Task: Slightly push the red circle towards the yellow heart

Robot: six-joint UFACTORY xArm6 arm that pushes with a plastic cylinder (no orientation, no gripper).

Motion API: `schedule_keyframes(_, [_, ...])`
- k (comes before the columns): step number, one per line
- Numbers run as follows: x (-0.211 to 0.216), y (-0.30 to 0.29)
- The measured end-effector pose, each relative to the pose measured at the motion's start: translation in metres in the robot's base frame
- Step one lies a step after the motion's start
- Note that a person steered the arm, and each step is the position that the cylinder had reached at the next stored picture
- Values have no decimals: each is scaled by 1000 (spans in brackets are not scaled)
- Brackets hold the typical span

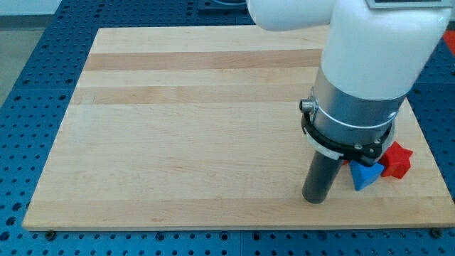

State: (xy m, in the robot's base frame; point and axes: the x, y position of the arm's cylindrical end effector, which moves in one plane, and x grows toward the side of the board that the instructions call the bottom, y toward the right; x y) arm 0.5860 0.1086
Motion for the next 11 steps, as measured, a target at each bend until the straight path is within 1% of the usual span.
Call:
schedule_keyframes(1, [-5,23])
schedule_keyframes(2, [-15,29])
schedule_keyframes(3, [-48,23])
schedule_keyframes(5, [-53,22])
schedule_keyframes(6, [-38,21])
schedule_keyframes(7, [5,26])
schedule_keyframes(8, [-30,32])
schedule_keyframes(9, [-56,32])
schedule_keyframes(11, [-62,32])
